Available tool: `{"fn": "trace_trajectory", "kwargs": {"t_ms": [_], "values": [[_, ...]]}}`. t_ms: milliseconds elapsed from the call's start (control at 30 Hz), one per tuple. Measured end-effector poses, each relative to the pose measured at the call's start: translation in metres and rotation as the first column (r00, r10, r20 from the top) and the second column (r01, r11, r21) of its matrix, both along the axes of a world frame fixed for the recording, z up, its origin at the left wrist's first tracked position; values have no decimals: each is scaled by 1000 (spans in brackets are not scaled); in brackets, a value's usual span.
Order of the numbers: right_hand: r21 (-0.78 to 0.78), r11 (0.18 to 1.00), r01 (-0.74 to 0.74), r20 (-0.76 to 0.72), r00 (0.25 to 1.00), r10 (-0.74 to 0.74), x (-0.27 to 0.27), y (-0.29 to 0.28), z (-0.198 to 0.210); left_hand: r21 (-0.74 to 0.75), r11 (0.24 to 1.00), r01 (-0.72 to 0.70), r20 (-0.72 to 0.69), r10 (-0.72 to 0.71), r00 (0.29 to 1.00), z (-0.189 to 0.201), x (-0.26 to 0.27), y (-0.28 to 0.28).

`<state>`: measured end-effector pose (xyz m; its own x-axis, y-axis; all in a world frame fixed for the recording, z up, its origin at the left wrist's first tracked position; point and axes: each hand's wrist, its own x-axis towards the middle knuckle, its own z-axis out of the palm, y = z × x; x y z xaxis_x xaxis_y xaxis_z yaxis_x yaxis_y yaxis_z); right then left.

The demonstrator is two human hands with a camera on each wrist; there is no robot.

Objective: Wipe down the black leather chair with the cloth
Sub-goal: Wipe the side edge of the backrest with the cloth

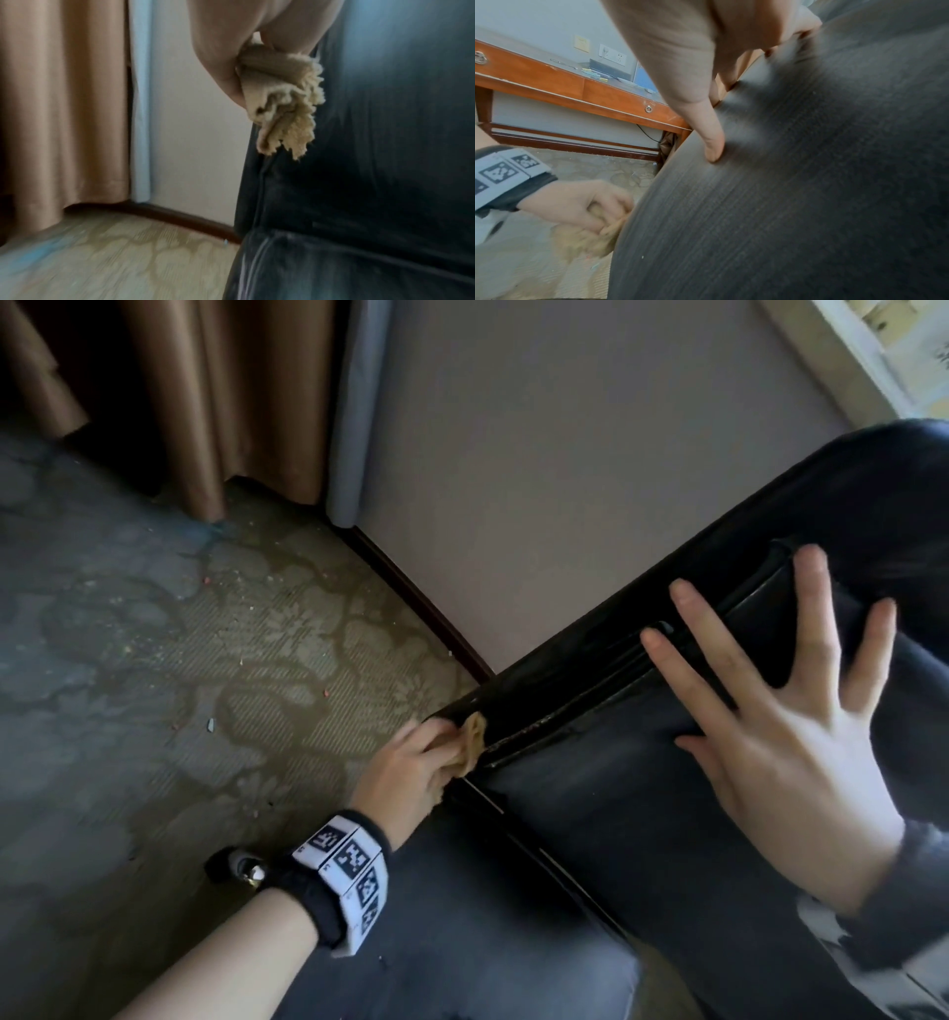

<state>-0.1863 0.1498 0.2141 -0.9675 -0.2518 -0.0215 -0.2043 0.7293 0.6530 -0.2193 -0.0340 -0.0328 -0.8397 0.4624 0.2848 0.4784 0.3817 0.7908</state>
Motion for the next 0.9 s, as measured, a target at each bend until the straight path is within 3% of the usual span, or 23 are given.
{"fn": "trace_trajectory", "kwargs": {"t_ms": [100, 200, 333, 400, 467, 633, 800, 900], "values": [[-22, 1000, 6, -1, 1000, -6, -1, -2, -1, -45, 996, -78, 89, 82, 993, -19, 5, -16], [-69, 997, 17, 11, 1000, -16, 0, -4, 1, 153, 968, -197, 114, 181, 977, 27, -6, -7], [-272, 962, -11, -34, 999, 2, 7, 9, 12, 376, 920, -106, -148, 172, 974, 130, -18, 34], [-381, 924, -43, -60, 998, 22, 11, 19, 20, 372, 925, -78, -260, 184, 948, 169, -21, 52], [-400, 915, -53, -55, 998, 34, 12, 27, 26, 329, 942, -67, -335, 183, 924, 182, -23, 66], [-413, 906, -90, -82, 995, 61, 12, 35, 28, 270, 960, -74, -393, 180, 902, 129, -19, 69], [-426, 901, -86, -105, 993, 45, 15, 35, 20, 9, 997, -72, -153, 73, 986, 35, 17, 19], [-420, 903, -85, -112, 993, 42, 15, 32, 17, 4, 995, -101, -80, 101, 992, 24, 16, 3]]}}
